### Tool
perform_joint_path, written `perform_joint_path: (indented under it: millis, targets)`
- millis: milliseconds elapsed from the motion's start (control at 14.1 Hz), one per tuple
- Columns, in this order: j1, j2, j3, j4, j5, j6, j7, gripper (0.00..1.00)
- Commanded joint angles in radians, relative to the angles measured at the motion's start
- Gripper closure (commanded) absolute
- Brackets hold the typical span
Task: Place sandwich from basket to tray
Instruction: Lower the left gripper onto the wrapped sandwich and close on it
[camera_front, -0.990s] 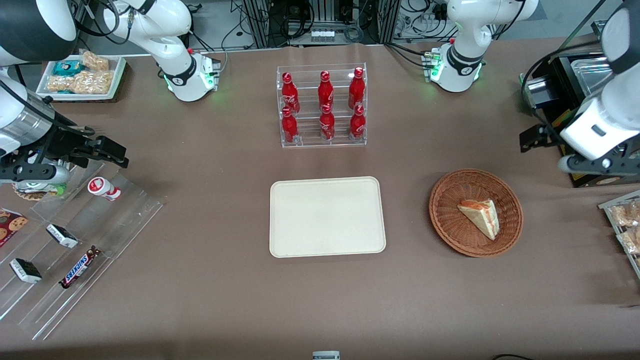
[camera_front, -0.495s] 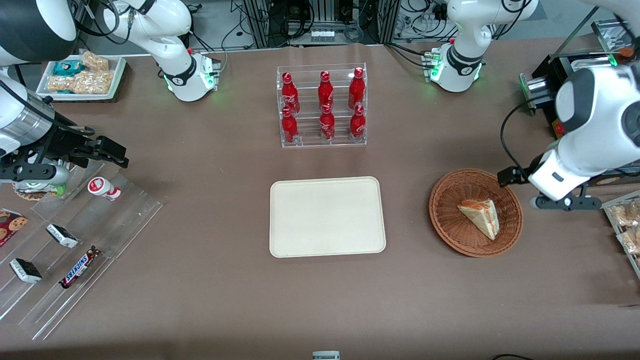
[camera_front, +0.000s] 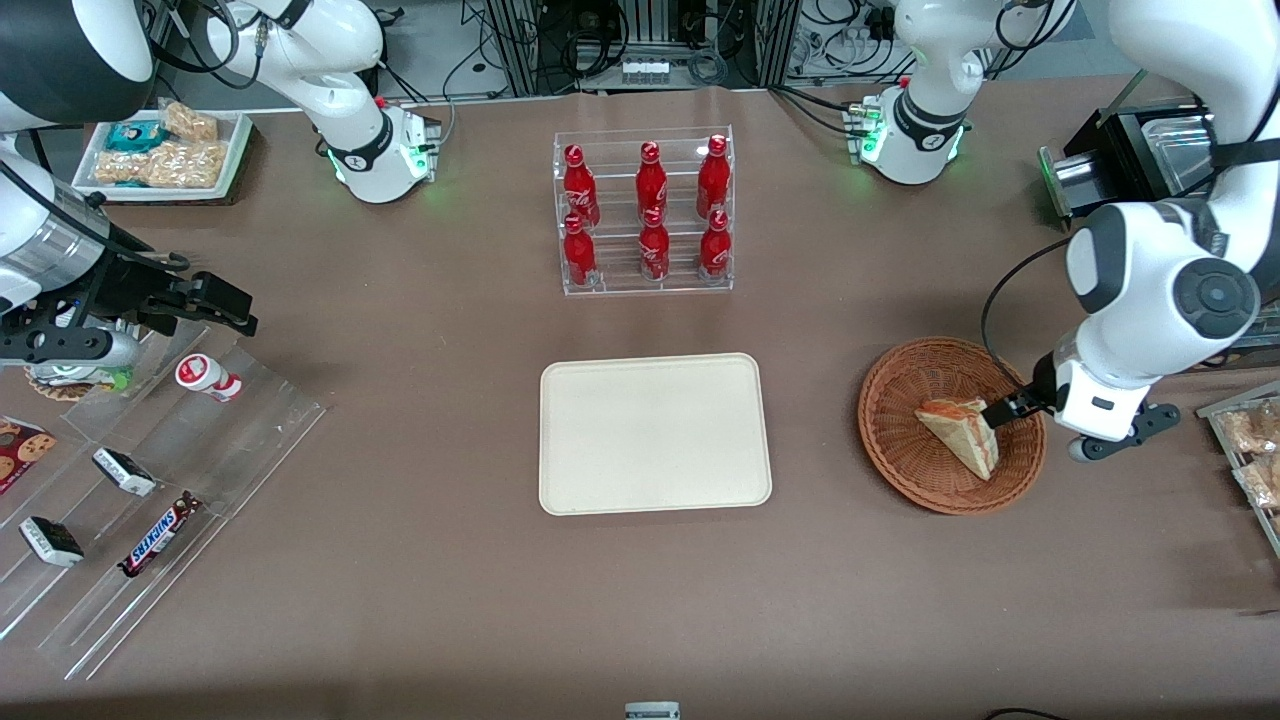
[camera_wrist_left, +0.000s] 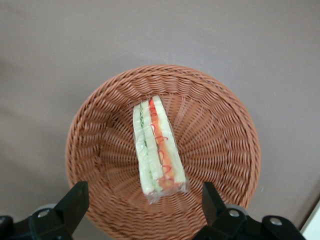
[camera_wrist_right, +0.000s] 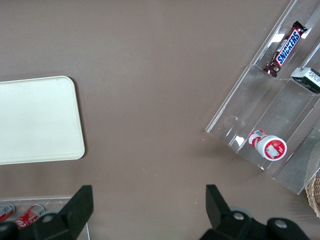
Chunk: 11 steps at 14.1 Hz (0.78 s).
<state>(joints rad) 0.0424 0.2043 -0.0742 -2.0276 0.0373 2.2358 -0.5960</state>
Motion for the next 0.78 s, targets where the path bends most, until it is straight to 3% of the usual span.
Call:
perform_joint_path:
  millis: [0, 424, 495, 636, 707]
  targets:
    - [0.002, -0.005, -0.007, -0.087, 0.004, 0.123, -0.242, 0.0]
    - [0.002, 0.089, -0.009, -0.134, -0.007, 0.24, -0.295, 0.0]
    - [0.004, 0.105, -0.009, -0.131, -0.008, 0.252, -0.295, 0.11]
    - [0.004, 0.109, -0.009, -0.129, -0.022, 0.252, -0.314, 0.67]
    - [-0.001, 0.104, -0.009, -0.128, -0.025, 0.248, -0.324, 0.9]
